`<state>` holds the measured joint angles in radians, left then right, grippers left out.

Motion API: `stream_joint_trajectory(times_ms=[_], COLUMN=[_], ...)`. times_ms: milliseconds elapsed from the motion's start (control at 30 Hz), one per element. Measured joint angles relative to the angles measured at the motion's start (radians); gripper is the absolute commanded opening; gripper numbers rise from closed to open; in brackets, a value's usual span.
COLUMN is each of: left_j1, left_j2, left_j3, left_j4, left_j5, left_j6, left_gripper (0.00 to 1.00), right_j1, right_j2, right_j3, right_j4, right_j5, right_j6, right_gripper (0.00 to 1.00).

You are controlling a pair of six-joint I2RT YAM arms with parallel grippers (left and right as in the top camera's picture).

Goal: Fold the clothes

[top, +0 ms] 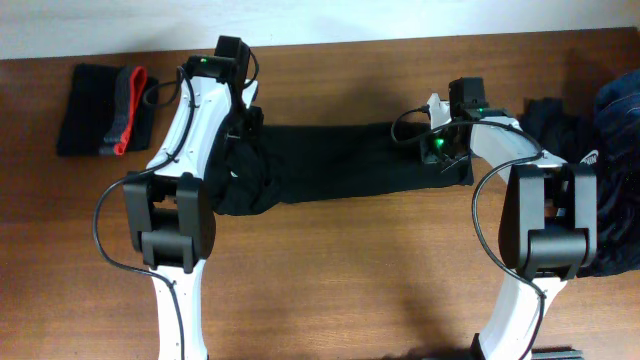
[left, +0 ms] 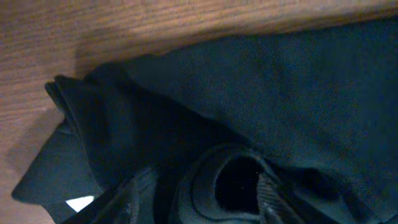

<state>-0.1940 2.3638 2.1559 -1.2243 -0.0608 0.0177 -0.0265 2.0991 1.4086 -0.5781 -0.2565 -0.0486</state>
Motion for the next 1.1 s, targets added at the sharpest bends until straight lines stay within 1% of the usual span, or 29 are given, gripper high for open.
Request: stream_joint_trajectory(times_ms=[67, 333, 433, 633, 667, 733, 867, 1100], left_j1=[0.000, -0.001, -0.001, -0.001, -0.001, -0.001, -0.001, 0.002], left_j2=[0.000, 0.000, 0.000, 0.000, 0.000, 0.000, 0.000, 0.000], left_j3=[0.000, 0.000, 0.000, 0.000, 0.000, 0.000, 0.000, 0.000], left_j4=[0.013, 0.030, 0.030, 0.029, 0.029, 0.028, 0.000, -0.124], left_j5=[0.000, 0.000, 0.000, 0.000, 0.000, 0.000, 0.000, -0.001], left_j6=[0.000, -0.003, -0.001, 0.012, 0.013, 0.019, 0.021, 0.035], left_gripper=[0.49, 0.48, 0.42, 0.22, 0.16, 0.00, 0.00, 0.00], right_j1=[0.000, 0.000, 0.000, 0.000, 0.000, 0.000, 0.000, 0.000], right_j2=[0.000, 0.000, 0.000, 0.000, 0.000, 0.000, 0.000, 0.000], right_j3=[0.000, 0.000, 0.000, 0.000, 0.000, 0.000, 0.000, 0.000], right_j4=[0.000, 0.000, 0.000, 0.000, 0.000, 0.000, 0.000, 0.000], right_j5=[0.000, 0.000, 0.000, 0.000, 0.000, 0.000, 0.000, 0.000], right_j6=[0.000, 0.000, 0.000, 0.000, 0.000, 0.000, 0.000, 0.000], right_gripper=[0.05, 0.05, 0.05, 0.05, 0.05, 0.05, 0.05, 0.05])
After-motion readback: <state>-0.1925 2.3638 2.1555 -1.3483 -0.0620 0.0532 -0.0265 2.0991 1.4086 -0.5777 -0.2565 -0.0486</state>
